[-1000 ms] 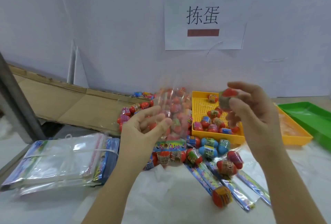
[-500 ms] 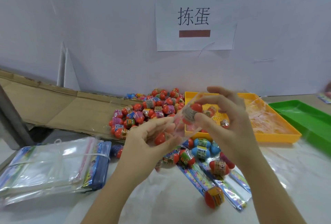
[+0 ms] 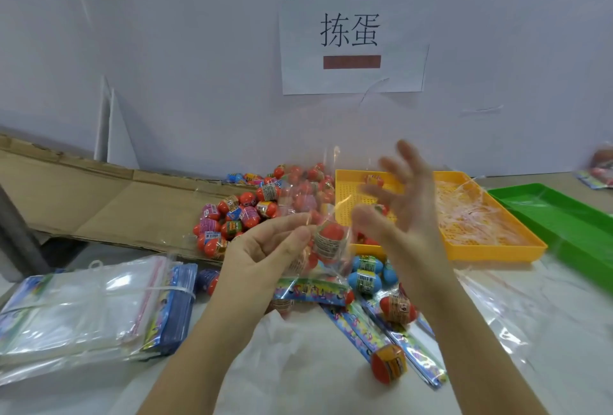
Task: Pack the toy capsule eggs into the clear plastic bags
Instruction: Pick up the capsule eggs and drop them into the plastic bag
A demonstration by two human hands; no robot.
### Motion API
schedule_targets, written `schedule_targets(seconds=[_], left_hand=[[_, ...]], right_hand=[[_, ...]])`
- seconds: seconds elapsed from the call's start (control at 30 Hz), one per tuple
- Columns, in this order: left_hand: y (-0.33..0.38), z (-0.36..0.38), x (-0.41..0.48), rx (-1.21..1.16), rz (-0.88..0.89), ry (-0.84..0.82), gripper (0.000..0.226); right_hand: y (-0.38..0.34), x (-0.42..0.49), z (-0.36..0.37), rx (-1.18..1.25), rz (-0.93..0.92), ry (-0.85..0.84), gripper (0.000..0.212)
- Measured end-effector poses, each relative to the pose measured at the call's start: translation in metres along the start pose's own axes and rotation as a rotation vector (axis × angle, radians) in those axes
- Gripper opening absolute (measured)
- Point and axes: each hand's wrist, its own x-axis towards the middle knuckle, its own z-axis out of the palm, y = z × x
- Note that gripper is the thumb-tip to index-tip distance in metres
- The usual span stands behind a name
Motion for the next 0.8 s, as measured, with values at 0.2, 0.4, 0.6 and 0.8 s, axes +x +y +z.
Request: schedule_targets(seconds=[0.2, 0.4, 0.6, 0.8], left_hand=[[0.003, 0.001, -0.003, -0.030, 0.021, -0.006, 0.026], [0.004, 0.002, -0.004, -0.055, -0.020, -0.039, 0.037], [0.001, -0.001, -0.004, -0.016, -0.122, -0.130, 0.048], [-0.002, -0.011, 0.005, -0.166, -0.047, 0.060, 0.051]], right_hand=[[0.011, 0.000, 0.017, 0.104, 0.176, -0.191, 0.029], [0.015, -0.002, 0.017, 0.136, 0.106, -0.066, 0.023], [0.016, -0.003, 0.022, 0.061, -0.032, 0.036, 0.043], [0.024, 0.013, -0.008, -0.121, 0.263, -0.035, 0.034]])
